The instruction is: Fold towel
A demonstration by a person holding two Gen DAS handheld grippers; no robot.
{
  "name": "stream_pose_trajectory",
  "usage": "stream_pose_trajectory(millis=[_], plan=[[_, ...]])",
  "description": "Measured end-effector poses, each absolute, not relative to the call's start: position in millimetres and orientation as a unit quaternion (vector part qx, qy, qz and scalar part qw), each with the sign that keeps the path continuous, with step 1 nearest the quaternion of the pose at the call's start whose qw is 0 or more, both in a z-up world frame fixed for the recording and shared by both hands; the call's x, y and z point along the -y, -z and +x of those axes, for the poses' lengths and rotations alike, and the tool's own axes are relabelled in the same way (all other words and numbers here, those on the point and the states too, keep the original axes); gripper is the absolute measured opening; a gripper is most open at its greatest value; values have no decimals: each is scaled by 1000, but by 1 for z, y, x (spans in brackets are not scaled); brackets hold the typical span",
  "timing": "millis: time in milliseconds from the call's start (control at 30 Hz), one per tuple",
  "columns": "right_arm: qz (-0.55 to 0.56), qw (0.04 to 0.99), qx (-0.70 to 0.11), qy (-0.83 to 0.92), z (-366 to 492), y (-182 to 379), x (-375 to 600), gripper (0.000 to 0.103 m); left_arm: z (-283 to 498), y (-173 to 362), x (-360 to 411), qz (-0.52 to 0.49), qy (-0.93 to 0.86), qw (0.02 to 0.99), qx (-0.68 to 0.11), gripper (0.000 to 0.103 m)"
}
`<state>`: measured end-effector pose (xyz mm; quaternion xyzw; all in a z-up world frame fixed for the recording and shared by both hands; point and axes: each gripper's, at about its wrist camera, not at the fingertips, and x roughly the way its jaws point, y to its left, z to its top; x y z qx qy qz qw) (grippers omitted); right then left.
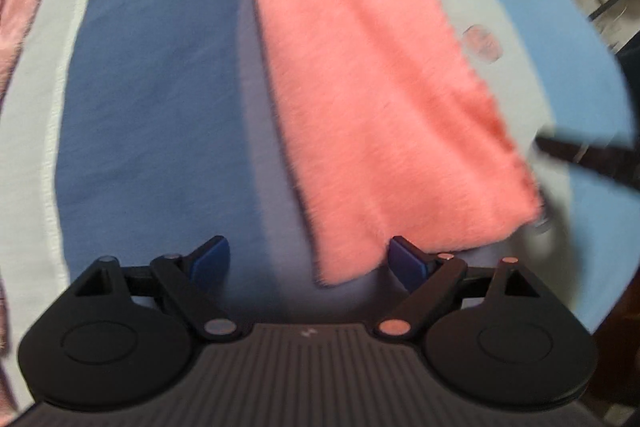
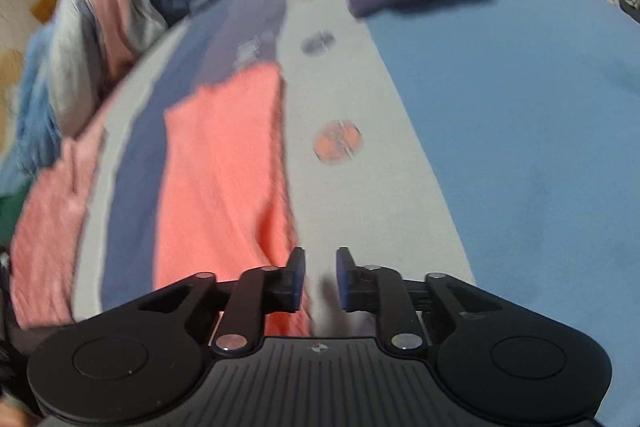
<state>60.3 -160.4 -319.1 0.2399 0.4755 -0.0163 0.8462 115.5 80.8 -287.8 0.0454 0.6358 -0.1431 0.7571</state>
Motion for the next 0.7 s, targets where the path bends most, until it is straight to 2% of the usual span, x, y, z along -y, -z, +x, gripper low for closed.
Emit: stream_pose_trajectory(millis=[67,167,233,267,367,467,533,633,667,700], plan=[[225,858,-462,-15,71,318,151,30,112,286,-88,41,140,758,-636,89],[174,864,-470,-56,89,324,132,29,103,269,-93,33,149,772,-617,89],[186,856,-480,-52,98,332,131,14,99,254,-93,27,162,783,-600,89],[192,852,-485,-50,102,336,131,2,98,249,-92,21,171,787,-593,90],[195,849,-490,-36,105,338,139,2,98,239,-84,2,197,796,-573,94],[194,848,-492,-20,105,337,149,2,102,250,-74,5,196,797,-572,94],[191,850,-491,-15,108,336,154,6,104,260,-71,10,174,794,-582,94],[171,867,-466,-44,131,323,154,22,106,274,-74,10,141,786,-602,94],[165,872,-458,-54,138,318,154,36,104,276,-77,8,133,783,-607,94],[158,877,-449,-63,146,314,154,46,102,279,-80,5,125,781,-612,94]])
